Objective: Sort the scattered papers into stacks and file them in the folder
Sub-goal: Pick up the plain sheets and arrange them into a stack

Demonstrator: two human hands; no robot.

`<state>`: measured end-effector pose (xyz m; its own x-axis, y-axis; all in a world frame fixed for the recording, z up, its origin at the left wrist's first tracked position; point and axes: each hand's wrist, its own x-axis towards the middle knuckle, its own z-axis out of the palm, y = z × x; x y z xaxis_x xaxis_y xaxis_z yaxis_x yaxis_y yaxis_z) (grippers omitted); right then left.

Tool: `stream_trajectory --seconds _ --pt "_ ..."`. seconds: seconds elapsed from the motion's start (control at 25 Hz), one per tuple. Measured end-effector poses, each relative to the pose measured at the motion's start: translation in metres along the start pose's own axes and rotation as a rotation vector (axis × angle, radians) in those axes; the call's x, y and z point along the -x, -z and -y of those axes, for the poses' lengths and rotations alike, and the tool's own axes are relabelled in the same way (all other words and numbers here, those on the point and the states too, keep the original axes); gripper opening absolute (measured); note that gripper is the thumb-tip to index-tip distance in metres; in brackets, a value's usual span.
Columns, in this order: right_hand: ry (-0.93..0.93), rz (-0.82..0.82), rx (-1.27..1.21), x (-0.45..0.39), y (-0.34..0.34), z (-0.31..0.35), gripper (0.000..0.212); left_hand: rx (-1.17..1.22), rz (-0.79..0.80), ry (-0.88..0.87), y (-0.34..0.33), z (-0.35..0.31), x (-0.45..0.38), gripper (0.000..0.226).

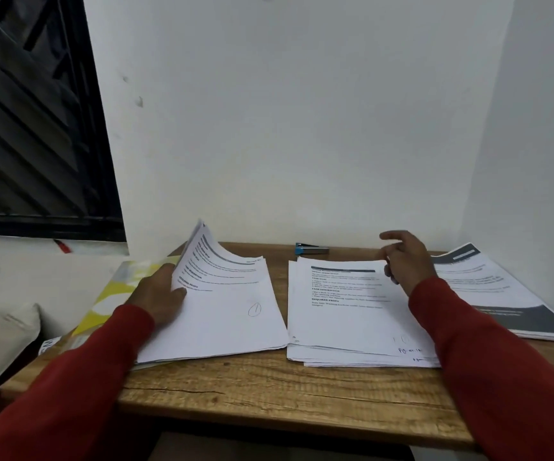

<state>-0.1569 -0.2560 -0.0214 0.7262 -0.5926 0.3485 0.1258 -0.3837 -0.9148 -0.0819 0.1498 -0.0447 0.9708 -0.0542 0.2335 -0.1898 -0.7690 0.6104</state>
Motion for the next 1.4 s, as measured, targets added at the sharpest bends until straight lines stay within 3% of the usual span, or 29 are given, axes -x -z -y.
stream_trajectory --seconds 0.16,0.32,0.64,0.88,1.0,1.2,1.28,1.4 --pt "-0.071 -0.149 -0.030 -0.010 0.016 -0.003 0.037 -0.012 -0.009 0.002 -0.002 0.005 0.000 0.037" --pt "-0.151 -0.104 0.119 -0.014 0.027 -0.018 0.027 -0.005 -0.025 -0.004 -0.003 0.004 0.000 0.036" --pt "-0.053 -0.028 0.278 -0.013 0.015 -0.025 0.024 0.033 -0.038 0.009 -0.007 0.004 -0.001 0.035" --pt "0.018 0.043 0.259 -0.003 0.004 -0.020 0.019 0.152 -0.049 0.008 -0.006 0.012 -0.005 0.033" --pt "0.086 0.177 0.100 0.018 -0.015 -0.002 0.028 0.402 -0.090 -0.038 -0.002 0.010 -0.001 0.028" --pt "0.073 0.557 -0.100 0.068 -0.078 0.064 0.072 0.754 -0.176 -0.238 0.019 -0.018 0.017 0.023" --pt "0.092 0.562 -0.249 0.080 -0.096 0.082 0.055 0.811 -0.184 -0.298 0.026 -0.027 0.024 0.021" --pt "0.194 0.415 -0.371 0.092 -0.110 0.096 0.026 0.761 -0.242 -0.402 0.032 -0.030 0.034 0.022"
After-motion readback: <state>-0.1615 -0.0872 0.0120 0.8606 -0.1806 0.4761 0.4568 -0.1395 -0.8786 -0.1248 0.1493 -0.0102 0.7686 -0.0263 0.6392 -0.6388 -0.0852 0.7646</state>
